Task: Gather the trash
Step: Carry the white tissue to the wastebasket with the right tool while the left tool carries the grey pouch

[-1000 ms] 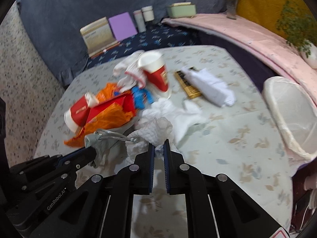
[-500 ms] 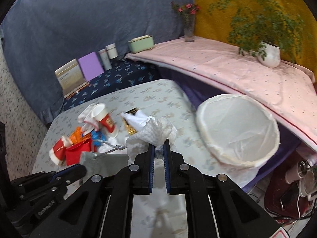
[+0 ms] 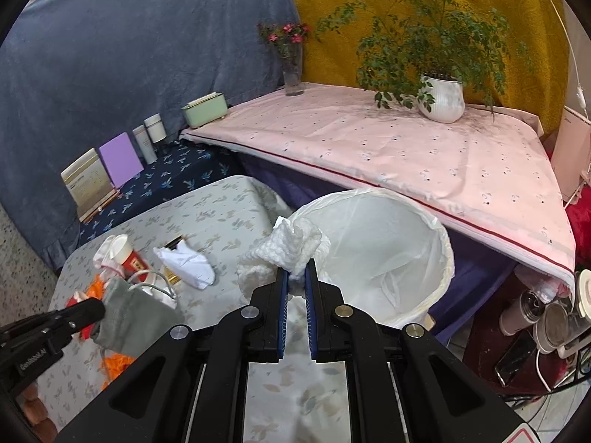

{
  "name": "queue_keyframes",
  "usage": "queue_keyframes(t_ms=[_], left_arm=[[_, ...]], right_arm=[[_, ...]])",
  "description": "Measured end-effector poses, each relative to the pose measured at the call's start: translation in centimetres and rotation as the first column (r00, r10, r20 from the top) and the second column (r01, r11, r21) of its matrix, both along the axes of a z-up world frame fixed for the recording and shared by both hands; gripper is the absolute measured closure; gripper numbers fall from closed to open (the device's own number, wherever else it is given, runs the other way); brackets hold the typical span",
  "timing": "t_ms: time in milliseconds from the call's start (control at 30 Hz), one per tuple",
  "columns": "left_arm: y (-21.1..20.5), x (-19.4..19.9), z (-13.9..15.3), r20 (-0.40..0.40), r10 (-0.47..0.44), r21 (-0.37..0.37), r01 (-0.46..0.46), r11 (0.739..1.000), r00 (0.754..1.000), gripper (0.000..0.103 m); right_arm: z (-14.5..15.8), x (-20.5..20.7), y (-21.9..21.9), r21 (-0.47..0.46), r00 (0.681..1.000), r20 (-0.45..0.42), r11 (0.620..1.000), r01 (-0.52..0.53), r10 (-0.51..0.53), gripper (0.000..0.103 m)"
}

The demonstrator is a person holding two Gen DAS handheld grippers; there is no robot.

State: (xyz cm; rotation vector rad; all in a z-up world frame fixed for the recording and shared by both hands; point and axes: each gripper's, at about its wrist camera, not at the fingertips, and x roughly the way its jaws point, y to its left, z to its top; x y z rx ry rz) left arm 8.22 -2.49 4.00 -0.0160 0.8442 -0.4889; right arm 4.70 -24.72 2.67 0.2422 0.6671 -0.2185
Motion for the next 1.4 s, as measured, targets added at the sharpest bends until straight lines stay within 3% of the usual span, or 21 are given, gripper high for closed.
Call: queue_keyframes(t_ms=[300, 433, 467, 500, 567, 733, 900, 1033, 1100, 1400], left_arm=[[-6.9, 2.5, 1.7, 0.051, -0.101, -0.003, 0.101, 0.995, 0.994, 0.103], [-7.2, 3.0, 0.8, 0.033, -0.104, 0.015, 0.104, 0.995, 0.994, 0.100], [-7.0, 2.9, 0.2, 0.022, -0.096, 0.030, 0.095, 0.995, 0.995, 0.093], [-6.6, 2.7, -0.7, 0.005, -0.084, 0.050, 0.083, 0.995, 0.996, 0.075], [-5.7, 2.3, -2.3, -0.024, -0.063, 0.071, 0.064, 0.995, 0.998, 0.049], [-4.0, 0.8, -7.4, -0.105, -0.036, 0.144, 0.051, 0.988, 0.994, 0.038], [-4.0, 0.0, -10.5, -0.135, -0.027, 0.213, 0.055, 0.976, 0.991, 0.026], [-4.6, -0.3, -12.0, -0.148, -0.035, 0.235, 0.070, 0.970, 0.988, 0.029], [-4.9, -0.2, -12.4, -0.159, -0.044, 0.239, 0.082, 0.968, 0.986, 0.044], [-5.3, 0.4, -12.0, -0.165, -0.050, 0.232, 0.088, 0.969, 0.985, 0.088]], right_arm=[[-0.9, 1.9, -4.3, 0.001, 0.998, -0.028, 0.998, 0.057, -0.057, 0.094], [-1.2, 1.2, -5.1, 0.009, 0.997, -0.031, 0.998, 0.069, -0.069, 0.094], [-1.4, 1.0, -5.1, 0.011, 0.997, -0.033, 0.997, 0.070, -0.070, 0.094], [-1.5, 0.9, -5.3, 0.014, 0.997, -0.037, 0.997, 0.073, -0.072, 0.094], [-2.0, 0.5, -5.5, 0.031, 0.996, -0.046, 0.996, 0.078, -0.077, 0.093], [-2.8, -0.6, -5.3, 0.065, 0.996, -0.049, 0.994, 0.083, -0.080, 0.093], [-3.2, -1.0, -4.3, 0.057, 0.995, -0.058, 0.995, 0.080, -0.076, 0.093], [-3.6, -0.9, -3.9, 0.060, 0.995, -0.067, 0.996, 0.072, -0.068, 0.093], [-3.8, -0.8, -3.9, 0.063, 0.995, -0.069, 0.995, 0.074, -0.070, 0.093], [-4.3, -0.6, -3.9, 0.073, 0.995, -0.081, 0.995, 0.072, -0.066, 0.093]])
